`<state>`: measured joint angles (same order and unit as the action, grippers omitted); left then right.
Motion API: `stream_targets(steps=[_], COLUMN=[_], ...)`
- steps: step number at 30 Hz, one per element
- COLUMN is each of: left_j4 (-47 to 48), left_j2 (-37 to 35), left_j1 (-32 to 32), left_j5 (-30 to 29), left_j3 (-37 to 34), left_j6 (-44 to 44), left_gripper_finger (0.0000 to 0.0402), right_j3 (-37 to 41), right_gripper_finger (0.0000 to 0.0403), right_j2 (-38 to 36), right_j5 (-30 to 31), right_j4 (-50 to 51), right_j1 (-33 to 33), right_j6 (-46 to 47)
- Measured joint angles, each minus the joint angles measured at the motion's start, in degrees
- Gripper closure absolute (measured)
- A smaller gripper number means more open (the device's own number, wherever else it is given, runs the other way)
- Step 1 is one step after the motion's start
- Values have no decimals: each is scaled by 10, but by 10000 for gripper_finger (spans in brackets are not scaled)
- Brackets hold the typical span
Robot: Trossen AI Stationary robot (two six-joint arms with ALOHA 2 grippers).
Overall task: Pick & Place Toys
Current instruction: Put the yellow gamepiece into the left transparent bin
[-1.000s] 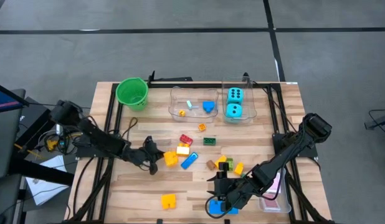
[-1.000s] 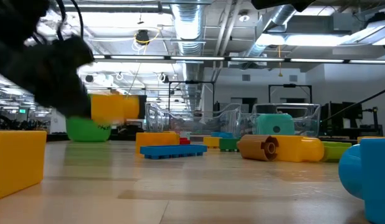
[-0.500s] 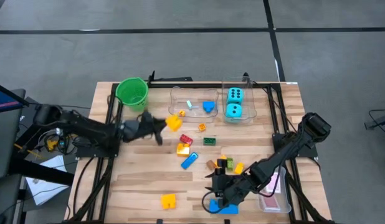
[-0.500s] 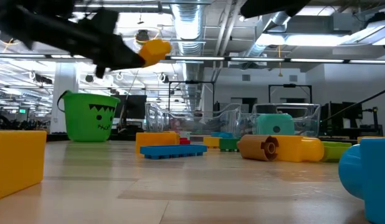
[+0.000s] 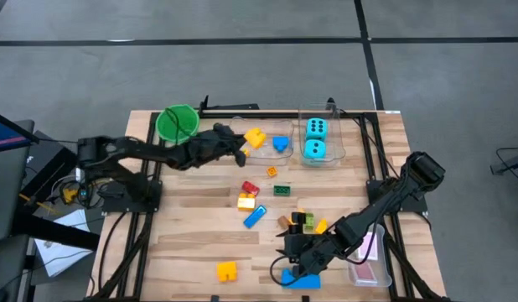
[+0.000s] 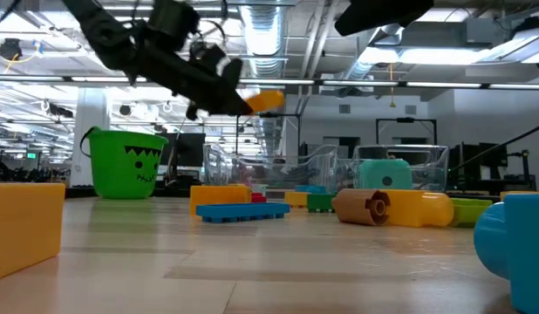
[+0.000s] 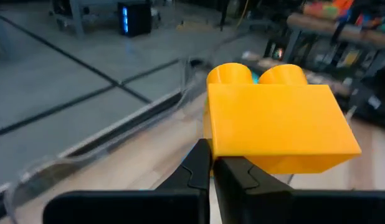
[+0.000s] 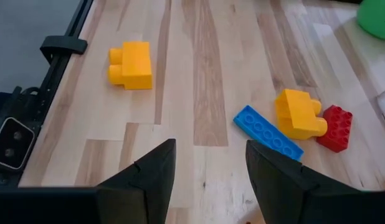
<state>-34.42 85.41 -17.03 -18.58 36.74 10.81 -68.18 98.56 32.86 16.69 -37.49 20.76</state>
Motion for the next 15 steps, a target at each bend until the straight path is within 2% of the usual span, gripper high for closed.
stream_targets(steps=[5,15], left_j4=[35,52], left_j2=[44,49], left_j1=[-28,-85], left_j5=[17,82], left_j3=[32,36], left_j6=[7,35], left_gripper_finger=[401,400], right_j3=[0,0], right_gripper_finger=[217,217], right_j2=[0,0], right_j5=[0,1], right_j4=[0,5], right_j1=[-6,-8], right_j6=[16,27])
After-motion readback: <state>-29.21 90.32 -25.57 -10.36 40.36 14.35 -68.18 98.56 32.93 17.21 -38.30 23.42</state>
